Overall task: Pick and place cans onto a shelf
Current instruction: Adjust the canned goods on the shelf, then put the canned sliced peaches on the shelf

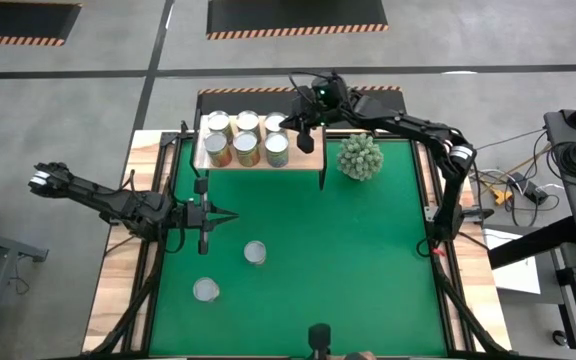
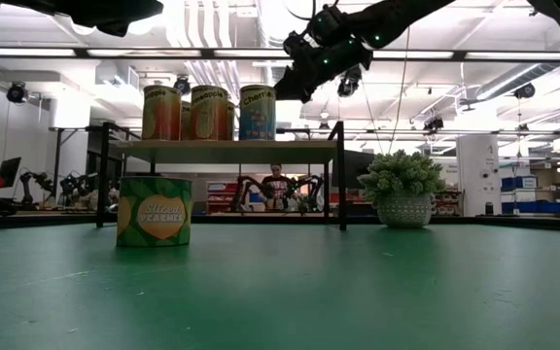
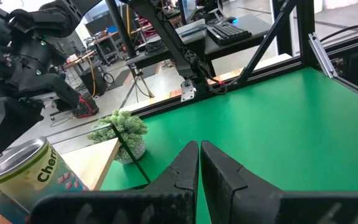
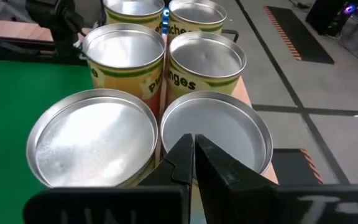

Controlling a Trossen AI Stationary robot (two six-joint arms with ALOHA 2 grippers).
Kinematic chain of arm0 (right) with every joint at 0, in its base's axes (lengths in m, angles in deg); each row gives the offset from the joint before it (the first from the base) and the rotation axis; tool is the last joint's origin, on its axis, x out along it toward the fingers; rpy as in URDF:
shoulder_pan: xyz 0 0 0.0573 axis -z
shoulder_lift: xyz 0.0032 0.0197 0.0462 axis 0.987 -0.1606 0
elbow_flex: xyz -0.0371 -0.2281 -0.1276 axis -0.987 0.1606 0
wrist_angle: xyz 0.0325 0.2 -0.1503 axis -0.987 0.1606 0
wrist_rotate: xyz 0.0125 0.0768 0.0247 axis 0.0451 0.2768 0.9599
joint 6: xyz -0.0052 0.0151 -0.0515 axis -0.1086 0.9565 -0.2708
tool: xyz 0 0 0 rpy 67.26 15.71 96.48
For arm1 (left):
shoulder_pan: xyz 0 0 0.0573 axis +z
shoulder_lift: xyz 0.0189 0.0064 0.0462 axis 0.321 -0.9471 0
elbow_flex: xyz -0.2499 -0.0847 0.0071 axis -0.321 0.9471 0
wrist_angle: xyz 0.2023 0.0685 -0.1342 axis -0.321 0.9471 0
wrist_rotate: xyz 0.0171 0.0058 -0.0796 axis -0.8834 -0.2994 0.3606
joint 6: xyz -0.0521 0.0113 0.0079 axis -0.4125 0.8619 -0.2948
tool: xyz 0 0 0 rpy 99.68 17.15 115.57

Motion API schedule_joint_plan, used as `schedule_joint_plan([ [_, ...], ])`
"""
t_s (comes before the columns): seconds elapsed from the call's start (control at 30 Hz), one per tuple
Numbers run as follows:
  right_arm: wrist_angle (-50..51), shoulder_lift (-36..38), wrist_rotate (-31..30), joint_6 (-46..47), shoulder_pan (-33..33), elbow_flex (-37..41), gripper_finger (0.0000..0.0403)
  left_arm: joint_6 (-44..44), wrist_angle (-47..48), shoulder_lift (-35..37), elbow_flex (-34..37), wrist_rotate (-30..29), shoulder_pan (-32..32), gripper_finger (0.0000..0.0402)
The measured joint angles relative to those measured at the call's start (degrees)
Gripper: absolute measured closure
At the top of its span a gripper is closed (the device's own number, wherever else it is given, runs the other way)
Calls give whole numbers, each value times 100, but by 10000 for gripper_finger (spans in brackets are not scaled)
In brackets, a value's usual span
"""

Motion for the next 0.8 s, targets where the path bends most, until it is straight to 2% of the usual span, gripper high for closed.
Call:
schedule_joint_plan([
  [0.4, 44, 531, 26, 129, -164, 0, 394, -124, -32, 0, 0, 0, 0, 402],
  [0.57, 56, 874, 52, 130, -546, 0, 394, -500, -52, 0, 0, 0, -1, 402],
  [0.8, 84, 1284, 55, 149, -1312, 0, 394, -1451, -6, 0, 0, 11, -2, 402],
])
